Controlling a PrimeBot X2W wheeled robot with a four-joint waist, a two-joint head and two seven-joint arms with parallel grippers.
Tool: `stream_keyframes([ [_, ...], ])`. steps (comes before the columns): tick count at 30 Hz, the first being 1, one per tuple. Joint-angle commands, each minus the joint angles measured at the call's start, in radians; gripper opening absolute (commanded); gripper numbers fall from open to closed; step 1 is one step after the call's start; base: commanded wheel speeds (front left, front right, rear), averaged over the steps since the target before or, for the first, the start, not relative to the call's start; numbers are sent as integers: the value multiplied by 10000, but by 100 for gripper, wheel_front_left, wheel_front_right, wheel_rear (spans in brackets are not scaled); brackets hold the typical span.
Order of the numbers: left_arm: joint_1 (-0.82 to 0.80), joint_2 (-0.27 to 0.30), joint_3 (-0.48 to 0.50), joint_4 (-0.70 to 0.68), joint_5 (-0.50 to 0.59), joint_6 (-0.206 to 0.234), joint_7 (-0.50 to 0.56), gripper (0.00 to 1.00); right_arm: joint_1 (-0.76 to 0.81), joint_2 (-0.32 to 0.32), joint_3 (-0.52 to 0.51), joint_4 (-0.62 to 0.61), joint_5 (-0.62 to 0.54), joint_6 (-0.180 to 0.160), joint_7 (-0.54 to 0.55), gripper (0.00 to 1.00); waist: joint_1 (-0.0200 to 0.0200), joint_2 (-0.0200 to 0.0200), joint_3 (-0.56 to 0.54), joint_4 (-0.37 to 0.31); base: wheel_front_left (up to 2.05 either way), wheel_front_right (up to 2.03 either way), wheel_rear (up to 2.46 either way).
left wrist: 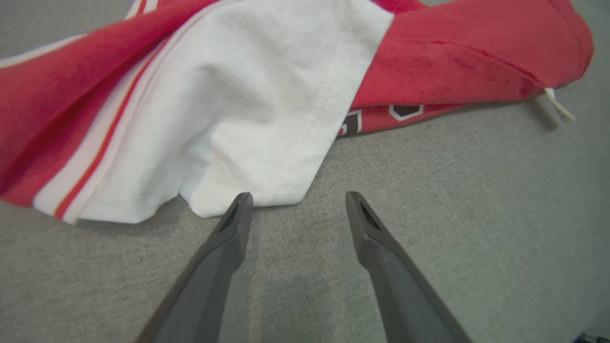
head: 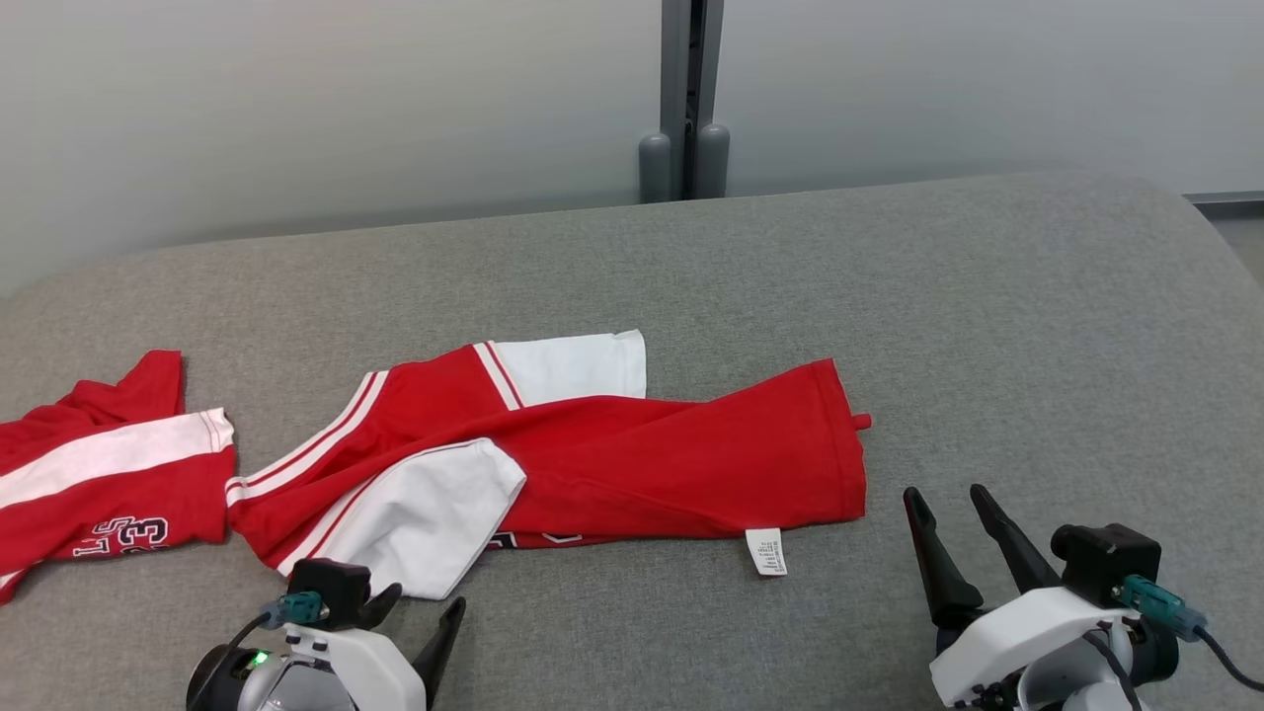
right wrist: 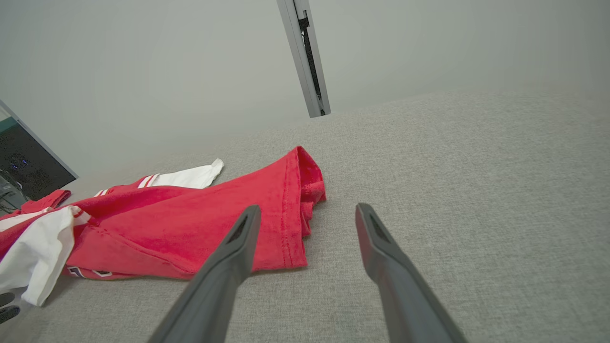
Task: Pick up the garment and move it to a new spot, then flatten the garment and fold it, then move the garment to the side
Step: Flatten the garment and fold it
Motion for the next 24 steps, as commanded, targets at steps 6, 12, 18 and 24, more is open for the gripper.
stream_keyframes([
  [6,-897,76,-528,1141,589,-28,-393,100,-249,-55,129,162,93,5,-172,100,0,0,150,-309,0,0,0],
  [12,-1355,133,-879,2283,1033,193,-635,92,-308,-55,213,357,116,5,-192,100,0,0,144,-447,0,0,0],
  [18,-1515,93,-1118,2764,1072,183,-985,0,-225,-53,116,488,70,5,-194,100,0,0,-106,-285,0,0,0],
  [24,-1184,509,-1293,1894,983,79,-570,0,-57,-53,27,575,126,5,-175,100,0,0,-416,160,0,0,0],
])
